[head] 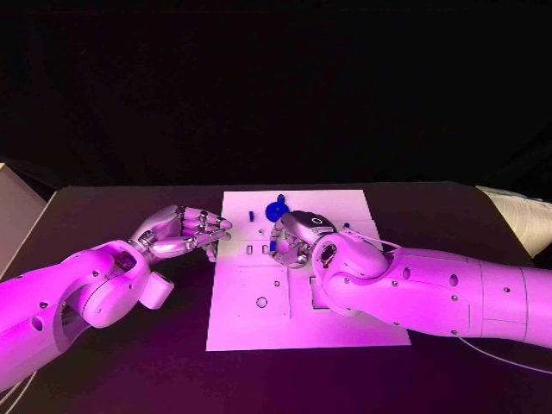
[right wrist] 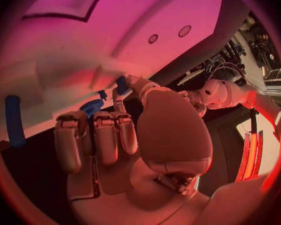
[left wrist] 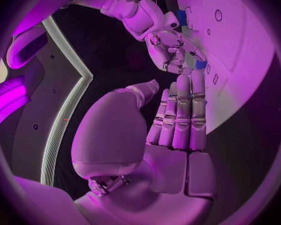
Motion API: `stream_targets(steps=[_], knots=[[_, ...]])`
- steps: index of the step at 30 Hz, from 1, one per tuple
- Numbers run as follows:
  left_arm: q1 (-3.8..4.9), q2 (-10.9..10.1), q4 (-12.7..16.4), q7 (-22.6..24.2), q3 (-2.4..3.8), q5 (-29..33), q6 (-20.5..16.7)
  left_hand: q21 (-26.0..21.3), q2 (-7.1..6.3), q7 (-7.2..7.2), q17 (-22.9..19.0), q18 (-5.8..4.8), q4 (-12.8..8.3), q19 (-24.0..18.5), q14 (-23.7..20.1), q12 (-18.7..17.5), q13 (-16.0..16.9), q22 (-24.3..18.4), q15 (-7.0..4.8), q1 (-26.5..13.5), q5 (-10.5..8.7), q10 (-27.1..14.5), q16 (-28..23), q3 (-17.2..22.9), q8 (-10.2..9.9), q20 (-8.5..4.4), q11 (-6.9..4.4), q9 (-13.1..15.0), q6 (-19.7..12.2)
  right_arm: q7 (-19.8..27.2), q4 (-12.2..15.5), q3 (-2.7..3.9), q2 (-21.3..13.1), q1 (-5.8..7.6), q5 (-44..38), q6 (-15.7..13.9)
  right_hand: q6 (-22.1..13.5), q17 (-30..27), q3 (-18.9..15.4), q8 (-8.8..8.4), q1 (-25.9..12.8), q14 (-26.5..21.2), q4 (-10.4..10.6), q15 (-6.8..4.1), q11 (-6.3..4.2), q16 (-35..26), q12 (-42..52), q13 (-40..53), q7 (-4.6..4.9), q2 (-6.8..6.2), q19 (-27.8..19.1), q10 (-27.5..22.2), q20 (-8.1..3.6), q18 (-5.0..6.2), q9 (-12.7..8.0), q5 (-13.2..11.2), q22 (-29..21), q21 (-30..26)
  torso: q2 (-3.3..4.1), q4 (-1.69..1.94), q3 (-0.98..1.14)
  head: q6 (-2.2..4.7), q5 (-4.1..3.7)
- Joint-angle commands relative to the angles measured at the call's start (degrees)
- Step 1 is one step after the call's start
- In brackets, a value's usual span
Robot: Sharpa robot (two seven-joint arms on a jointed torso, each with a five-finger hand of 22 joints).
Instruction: Assemble the parts on the task board
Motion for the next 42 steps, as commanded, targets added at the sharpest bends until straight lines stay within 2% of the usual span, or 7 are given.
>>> stream_targets(steps=[1,22,26,27,30,33,42], knots=[[-0.02,0.1,0.1,0.2,0.04,0.4,1.1,0.4,0.26,-0.03,0.1,0.32,-0.1,-0.5,-0.2,-0.1,-0.1,0.0,0.12,0.1,-0.15,-0.5,-0.3,0.2,-0.2,0.01,0.02,0.1,-0.5,0.8,0.0,0.0,0.2,-0.08,-0.7,0.8,-0.6,12.8,-0.5,-0.32,-0.1,5.4,0.0,0.53,0.38,0.0,0.2,15.1,0.15,-0.62,6.0,6.1,0.36,-0.39,-0.1,-0.5,15.1,0.3,0.0,-0.02,0.01,-0.02,0.02],[-0.02,0.1,0.1,0.2,0.04,0.4,1.4,0.4,0.26,-0.03,0.1,0.32,-0.1,-0.5,-0.2,-0.1,-0.1,0.1,0.13,0.1,-0.15,-0.5,-0.3,0.2,-0.2,0.02,0.02,0.1,-0.5,1.7,0.0,0.0,0.0,-0.13,-0.4,-0.7,-2.3,12.9,-2.7,-1.18,-0.4,5.4,0.6,1.19,0.97,0.1,0.2,15.1,0.77,-1.24,6.0,6.1,1.01,-0.39,-0.6,-2.3,15.1,0.3,0.01,0.01,0.01,-0.03,0.03],[-0.03,0.1,0.1,0.2,0.04,0.4,1.5,0.5,0.19,0.0,0.1,0.32,-0.2,-0.6,-0.2,-0.1,-0.1,0.1,0.14,0.1,-0.15,-0.6,-0.4,0.2,-0.3,0.03,0.05,0.1,-0.6,2.2,0.1,0.0,-0.1,-0.16,-0.2,-1.6,-2.9,13.0,-8.7,-1.43,0.3,5.4,2.9,1.38,1.09,0.1,0.2,15.1,0.91,-0.37,6.0,6.1,1.33,-0.39,-0.9,-9.9,15.1,0.3,0.02,0.0,0.03,-0.05,0.09],[-0.03,0.1,0.1,0.2,0.04,0.3,1.5,0.5,0.19,0.0,0.1,0.32,-0.2,-0.6,-0.2,-0.1,-0.1,0.1,0.14,0.1,-0.15,-0.6,-0.4,0.2,-0.3,0.03,0.05,0.1,-0.6,2.4,0.2,0.0,-0.2,-0.16,-0.2,-1.9,-2.9,13.0,-9.3,-1.48,0.4,5.4,3.1,1.41,1.15,0.1,0.2,15.1,0.91,-0.4,6.0,6.1,1.33,-0.39,-0.9,-10.2,15.1,0.3,0.02,0.0,0.03,-0.05,0.09],[-0.03,0.1,0.0,0.2,0.04,0.3,1.5,0.5,0.14,0.01,0.1,0.32,-0.2,-0.6,-0.3,-0.2,-0.1,0.1,0.15,0.1,-0.15,-0.7,-0.4,0.2,-0.3,0.04,0.07,0.1,-0.7,2.8,0.4,0.0,-0.4,-0.18,-0.1,-2.7,-3.4,13.1,-16.3,-1.84,2.8,5.4,6.6,1.65,1.29,0.2,0.2,15.1,1.14,0.76,6.0,6.1,1.53,-0.39,-1.1,-10.5,15.1,0.3,0.02,0.02,0.03,-0.04,0.11],[-0.03,0.1,0.0,0.3,0.04,0.3,1.5,0.5,0.09,0.02,0.1,0.32,-0.2,-0.6,-0.3,-0.2,-0.2,0.1,0.17,0.0,-0.15,-0.8,-0.4,0.2,-0.4,0.05,0.1,0.1,-0.8,3.4,0.7,0.0,-0.8,-0.19,0.0,-3.6,-4.4,13.2,-20.4,-2.54,2.7,5.4,8.1,1.83,1.62,0.2,0.2,15.1,1.44,0.34,6.0,6.1,1.69,-0.39,-1.4,-10.7,15.1,0.3,0.02,0.05,0.02,-0.06,0.14],[-0.05,0.2,-0.2,0.3,0.04,0.3,1.4,0.6,-0.11,0.13,0.1,0.31,-0.3,-0.8,-0.4,-0.3,-0.3,0.2,0.28,-0.1,-0.16,-1.4,-0.5,0.2,-0.7,0.12,0.25,0.1,-1.3,4.8,2.6,0.13,-2.8,-0.19,0.1,-6.4,-5.2,13.3,-22.4,-3.16,2.8,5.4,8.1,2.04,1.89,0.2,0.0,14.9,1.74,0.36,6.0,5.9,1.86,-0.39,-1.6,-10.5,15.1,0.3,-0.05,-0.07,0.09,-0.08,0.38]])
